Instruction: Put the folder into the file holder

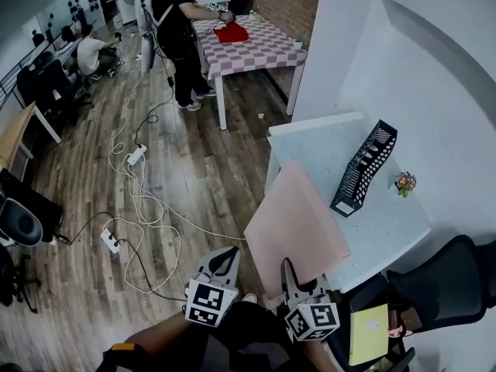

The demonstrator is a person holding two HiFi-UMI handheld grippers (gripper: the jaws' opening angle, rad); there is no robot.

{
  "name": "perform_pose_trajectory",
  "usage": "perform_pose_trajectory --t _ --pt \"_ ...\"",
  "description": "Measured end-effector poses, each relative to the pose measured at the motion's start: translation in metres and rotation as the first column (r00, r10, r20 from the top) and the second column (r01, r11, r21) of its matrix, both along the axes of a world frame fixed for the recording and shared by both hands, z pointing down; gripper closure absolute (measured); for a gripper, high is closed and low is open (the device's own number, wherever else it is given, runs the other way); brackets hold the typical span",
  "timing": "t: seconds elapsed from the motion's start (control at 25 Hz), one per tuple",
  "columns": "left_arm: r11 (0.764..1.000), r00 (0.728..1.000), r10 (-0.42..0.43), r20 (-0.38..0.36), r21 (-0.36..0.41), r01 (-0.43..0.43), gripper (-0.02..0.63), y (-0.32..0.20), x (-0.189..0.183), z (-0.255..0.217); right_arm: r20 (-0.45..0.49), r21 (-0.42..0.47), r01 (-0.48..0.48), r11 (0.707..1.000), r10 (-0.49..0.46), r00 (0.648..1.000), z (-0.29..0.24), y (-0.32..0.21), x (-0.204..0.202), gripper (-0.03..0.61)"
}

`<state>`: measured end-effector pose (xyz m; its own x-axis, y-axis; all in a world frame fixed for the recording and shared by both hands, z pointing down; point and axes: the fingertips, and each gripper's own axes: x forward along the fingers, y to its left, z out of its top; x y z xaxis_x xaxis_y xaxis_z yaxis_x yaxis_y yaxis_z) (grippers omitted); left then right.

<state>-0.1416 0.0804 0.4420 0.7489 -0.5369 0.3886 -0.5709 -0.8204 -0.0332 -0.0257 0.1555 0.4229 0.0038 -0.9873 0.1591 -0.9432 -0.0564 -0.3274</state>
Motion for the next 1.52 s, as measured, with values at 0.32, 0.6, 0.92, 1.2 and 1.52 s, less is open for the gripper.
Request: perform_pose_trajectory --t 0.32,0.6,0.92,1.2,1.52 --pt "0.997 0.997 0.082 -0.002 -0.004 -0.082 0.604 -0.012 0.042 0.003 -0.002 0.005 -0.068 0.998 0.068 0.998 0.0 -0.005 0.031 0.443" --pt "0.986 0.987 0.162 -0.012 -0.028 -0.162 0.604 -0.046 0.084 0.01 -0.007 -0.02 -0.142 0.99 0.142 0.99 0.005 -0.03 0.062 0.445" --pt "0.977 0.978 0.209 -0.021 -0.046 -0.209 0.604 -0.126 0.112 0.008 0.003 -0.029 -0.24 0.97 0.24 0.971 -0.003 -0.098 0.099 0.448" --pt "0.953 0.953 0.294 -0.067 -0.052 -0.298 0.604 -0.183 0.133 -0.008 -0.034 0.017 -0.354 0.935 0.354 0.935 -0.04 -0.139 0.115 0.449" --pt "0.888 0.887 0.44 -0.138 -0.078 -0.452 0.604 -0.205 0.174 -0.018 -0.097 0.055 -0.547 0.836 0.549 0.83 -0.086 -0.131 0.134 0.449"
